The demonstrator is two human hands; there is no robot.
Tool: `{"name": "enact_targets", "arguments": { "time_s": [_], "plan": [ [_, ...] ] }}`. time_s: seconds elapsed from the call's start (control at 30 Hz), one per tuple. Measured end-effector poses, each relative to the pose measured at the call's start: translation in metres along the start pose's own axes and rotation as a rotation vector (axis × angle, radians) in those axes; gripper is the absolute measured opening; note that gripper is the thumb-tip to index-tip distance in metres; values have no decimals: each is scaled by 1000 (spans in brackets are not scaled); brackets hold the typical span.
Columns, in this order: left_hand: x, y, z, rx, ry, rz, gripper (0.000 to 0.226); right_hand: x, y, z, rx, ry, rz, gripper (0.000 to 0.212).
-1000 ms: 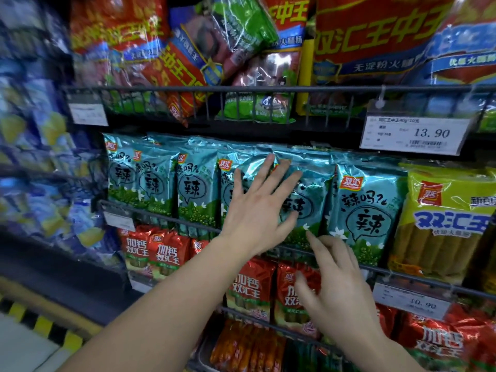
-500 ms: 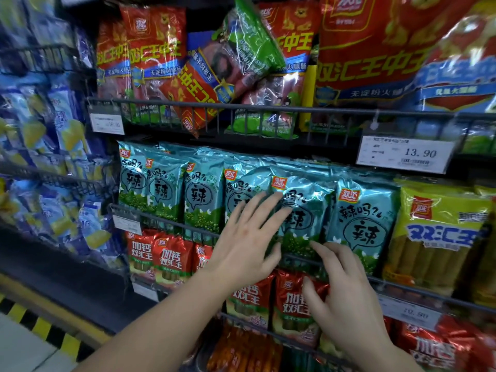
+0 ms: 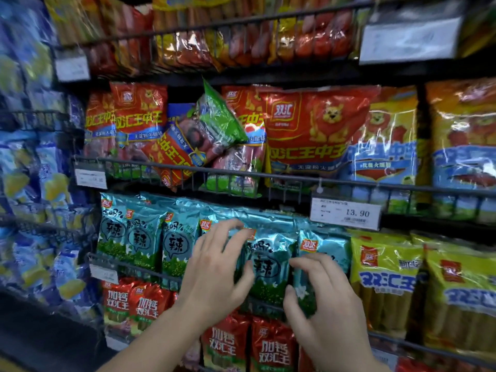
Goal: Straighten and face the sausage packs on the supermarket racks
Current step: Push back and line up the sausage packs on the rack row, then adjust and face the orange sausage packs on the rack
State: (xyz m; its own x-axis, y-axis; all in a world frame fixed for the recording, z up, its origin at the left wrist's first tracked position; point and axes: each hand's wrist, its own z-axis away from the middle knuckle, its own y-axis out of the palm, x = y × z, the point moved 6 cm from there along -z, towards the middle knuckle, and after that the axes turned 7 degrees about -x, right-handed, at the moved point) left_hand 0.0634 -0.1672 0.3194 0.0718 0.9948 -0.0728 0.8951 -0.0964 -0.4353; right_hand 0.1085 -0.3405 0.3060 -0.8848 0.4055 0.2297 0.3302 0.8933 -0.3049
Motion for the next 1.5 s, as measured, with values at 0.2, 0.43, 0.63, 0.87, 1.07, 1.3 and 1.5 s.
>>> {"name": "enact_targets", "arguments": {
  "time_s": [0.2,0.43,0.63,0.87,1.07,1.3,1.5],
  "plan": [
    [19,-39,-39,-60,-99,14,41,36,-8,-44,-98,-88,-94,30],
    [76,-86,-86,-21,-306,-7,44,88,25,-108,65,-45,-105,43],
    [135,-113,-130,139,-507,-63,56,132,59,-184,140,-12,-107,62],
    [191,-130,-171,371,-687,-12,76,171,90,-265,358,-42,204,63],
    [197,-117,-178,708,-686,244,75,173,142,-290,757,-167,497,55],
    [189,-120,-168,825,-835,424,68,175,176,-310,1184,-197,789,65],
    [184,-133,-153,915,-981,450,67,168,181,-310,1219,-177,831,57]
  ]
}}
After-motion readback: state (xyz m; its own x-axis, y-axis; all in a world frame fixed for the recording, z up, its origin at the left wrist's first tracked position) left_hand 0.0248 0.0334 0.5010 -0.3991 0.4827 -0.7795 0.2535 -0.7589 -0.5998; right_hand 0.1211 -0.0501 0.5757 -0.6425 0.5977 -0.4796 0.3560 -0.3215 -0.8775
